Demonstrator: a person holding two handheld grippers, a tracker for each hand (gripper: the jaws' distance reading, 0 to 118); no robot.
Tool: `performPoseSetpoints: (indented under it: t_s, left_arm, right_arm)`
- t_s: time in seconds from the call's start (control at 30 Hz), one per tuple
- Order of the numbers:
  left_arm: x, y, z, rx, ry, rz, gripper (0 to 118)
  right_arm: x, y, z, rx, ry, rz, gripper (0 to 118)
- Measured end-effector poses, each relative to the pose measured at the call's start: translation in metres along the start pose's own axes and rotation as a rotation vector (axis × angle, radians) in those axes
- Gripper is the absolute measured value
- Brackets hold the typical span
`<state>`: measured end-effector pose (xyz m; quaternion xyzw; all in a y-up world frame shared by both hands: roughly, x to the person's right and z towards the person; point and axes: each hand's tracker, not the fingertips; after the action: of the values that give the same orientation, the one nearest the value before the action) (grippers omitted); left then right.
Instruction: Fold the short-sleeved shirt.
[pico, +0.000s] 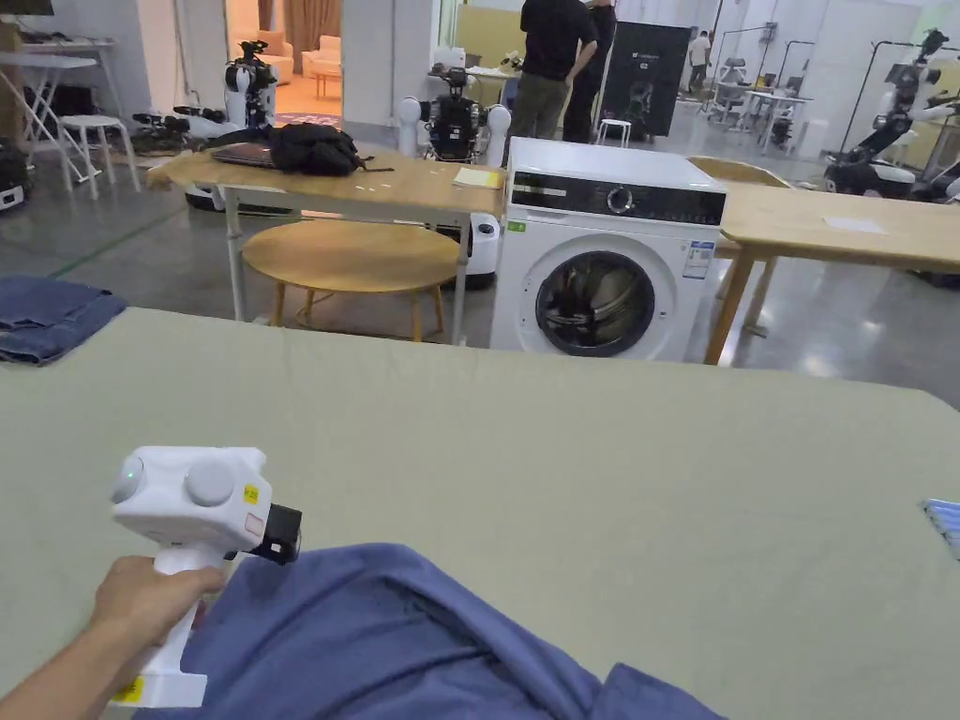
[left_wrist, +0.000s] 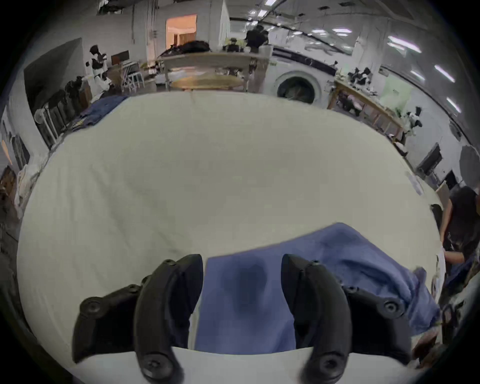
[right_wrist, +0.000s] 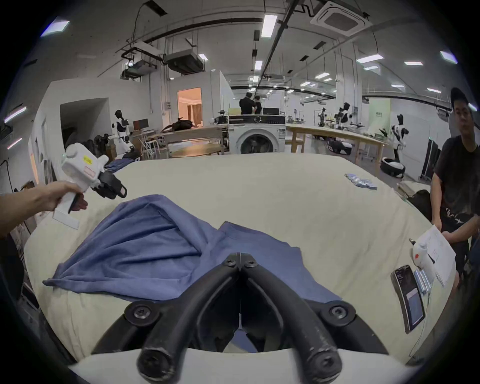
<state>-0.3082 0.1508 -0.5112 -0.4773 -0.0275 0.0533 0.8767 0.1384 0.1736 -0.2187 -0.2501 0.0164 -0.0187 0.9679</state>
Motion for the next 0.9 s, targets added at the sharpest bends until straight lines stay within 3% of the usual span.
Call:
performPoseSetpoints:
  t_s: [0.1, 0.23, 0.3, 0.33, 0.43, 0.5, 0.53, 0.57, 0.6, 0.67, 0.8, 0.9]
  left_arm:
    - [-0.003, -0.005, -0.043, -0.128, 0.010, 0.051, 69]
    - [0.032, -0.030, -0.030, 0.013, 0.122, -0.064, 65]
    - [0.038, -0.039, -0.023, 0.014, 0.058, -0.081, 28]
    - [0.034, -0.039, -0.021, -0.004, -0.006, -0.098, 2]
    - [0.041, -0.055, -0.005, -0.010, -0.058, -0.149, 1]
    - [0.046, -0.068, 0.018, 0.025, -0.015, -0.164, 1]
    - [0.046, -0.075, 0.029, 0.044, -0.038, -0.161, 1]
    - [0.045, -0.081, 0.041, 0.068, -0.048, -0.165, 1]
    - [0.046, -0.087, 0.051, 0.078, -0.040, -0.171, 1]
    - [0.045, -0.100, 0.075, 0.112, -0.040, -0.180, 1]
    - [0.035, -0.114, 0.111, 0.165, -0.043, -0.159, 1]
    - [0.026, -0.121, 0.128, 0.178, -0.045, -0.141, 1]
  right_arm:
    - [0.016, 0.002, 0.003, -0.011, -0.031, -0.010, 0]
    - [0.049, 0.008, 0.008, -0.044, -0.086, -0.057, 0]
    - [0.068, 0.014, 0.008, -0.071, -0.114, -0.083, 0]
    - [0.077, 0.017, 0.007, -0.086, -0.117, -0.092, 0]
    - [0.099, 0.025, 0.002, -0.145, -0.138, -0.103, 0]
    - [0.112, 0.030, -0.001, -0.198, -0.134, -0.118, 2]
    - [0.118, 0.033, -0.004, -0.235, -0.134, -0.133, 10]
    - [0.125, 0.033, -0.007, -0.257, -0.118, -0.158, 29]
    - [0.130, 0.035, -0.011, -0.298, -0.110, -0.166, 40]
    - [0.137, 0.034, -0.019, -0.341, -0.101, -0.190, 51]
    - [0.141, 0.026, -0.045, -0.472, -0.067, -0.183, 51]
    - [0.138, 0.015, -0.062, -0.533, 0.014, -0.261, 51]
